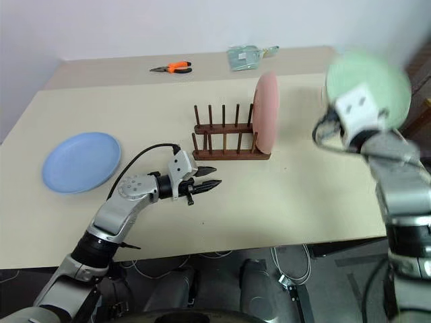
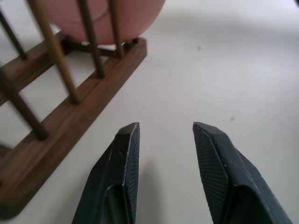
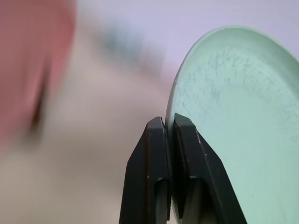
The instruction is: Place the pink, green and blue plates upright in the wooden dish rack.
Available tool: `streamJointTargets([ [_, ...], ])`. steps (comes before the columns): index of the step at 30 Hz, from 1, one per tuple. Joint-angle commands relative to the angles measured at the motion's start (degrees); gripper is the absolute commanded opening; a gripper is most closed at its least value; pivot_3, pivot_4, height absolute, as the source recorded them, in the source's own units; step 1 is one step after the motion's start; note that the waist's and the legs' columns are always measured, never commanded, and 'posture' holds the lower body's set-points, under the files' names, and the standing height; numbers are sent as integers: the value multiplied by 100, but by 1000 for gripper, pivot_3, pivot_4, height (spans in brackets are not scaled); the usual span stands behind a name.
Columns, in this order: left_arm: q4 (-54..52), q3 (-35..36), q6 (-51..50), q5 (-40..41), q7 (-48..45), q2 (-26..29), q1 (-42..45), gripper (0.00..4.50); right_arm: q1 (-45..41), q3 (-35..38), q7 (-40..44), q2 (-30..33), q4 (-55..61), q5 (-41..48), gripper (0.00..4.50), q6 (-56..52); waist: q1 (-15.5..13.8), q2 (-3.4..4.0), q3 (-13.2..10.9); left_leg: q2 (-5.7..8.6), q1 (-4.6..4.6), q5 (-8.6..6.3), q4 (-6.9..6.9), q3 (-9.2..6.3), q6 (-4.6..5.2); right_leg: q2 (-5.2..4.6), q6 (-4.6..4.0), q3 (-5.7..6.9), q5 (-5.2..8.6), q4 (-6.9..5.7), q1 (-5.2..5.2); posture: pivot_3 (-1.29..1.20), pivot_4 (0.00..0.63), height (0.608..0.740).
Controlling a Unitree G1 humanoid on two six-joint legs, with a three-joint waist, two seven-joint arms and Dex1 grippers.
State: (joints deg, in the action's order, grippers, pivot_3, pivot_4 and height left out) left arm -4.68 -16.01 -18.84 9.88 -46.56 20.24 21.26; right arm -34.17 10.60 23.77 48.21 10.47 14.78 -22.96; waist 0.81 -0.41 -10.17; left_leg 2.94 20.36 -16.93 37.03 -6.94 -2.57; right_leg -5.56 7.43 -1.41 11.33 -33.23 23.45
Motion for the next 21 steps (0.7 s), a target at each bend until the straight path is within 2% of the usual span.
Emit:
streamJointTargets([
  [1, -78, 102, 106, 31, -11, 22, 83, 1811, -777, -1, 712, -198, 726, 937, 11, -139, -11, -15, 9, -4, 0, 0, -2, -12, 0, 4, -3, 9, -1, 1, -1, 0, 150, 740],
  [3, -62, 109, 113, 42, -18, 17, 95, 1811, -1202, -157, 948, -400, 919, 1406, 11, -453, -21, -24, 12, -4, 6, -1, -2, -27, 0, 4, -19, 21, -10, 7, -6, 0, 150, 740],
  [5, -51, 120, 118, 58, -25, 18, 93, 1811, -1596, -197, 941, -854, 1121, 2262, 11, -1020, -17, -24, 12, 7, 10, 0, 5, -27, -1, -5, -20, 18, -10, 11, -9, 0, 150, 740],
  [8, -47, 168, 123, 73, 8, 8, 89, 1811, -1781, 45, -128, -2179, 1138, 4248, 11, -1909, -12, -23, 11, 12, 9, 0, 12, -26, 0, -11, -38, 8, -6, 9, -8, 0, 150, 740],
  [10, -63, 191, 122, 76, 23, 7, 74, 1811, -1702, 128, -820, -2757, 1079, 4890, 11, -2239, -14, -22, 11, 9, 5, 0, 7, -40, 0, -7, -39, 11, -6, 0, -4, 0, 150, 740],
  [14, -185, 194, 101, 77, 54, 22, -24, 1811, -1316, 118, -1860, -3371, 923, 5187, 11, -2500, -48, -21, 11, 14, 17, 2, 6, -52, -4, -8, -28, 21, -13, -5, 4, 0, 150, 740],
  [21, -213, 187, 100, 79, 43, 49, -58, 1811, -1077, 223, -2663, -3538, 700, 5363, 11, -2590, 2, -17, 10, 13, 11, 2, 1, -40, -4, -4, -27, 16, -13, -9, 9, 0, 150, 740],
])
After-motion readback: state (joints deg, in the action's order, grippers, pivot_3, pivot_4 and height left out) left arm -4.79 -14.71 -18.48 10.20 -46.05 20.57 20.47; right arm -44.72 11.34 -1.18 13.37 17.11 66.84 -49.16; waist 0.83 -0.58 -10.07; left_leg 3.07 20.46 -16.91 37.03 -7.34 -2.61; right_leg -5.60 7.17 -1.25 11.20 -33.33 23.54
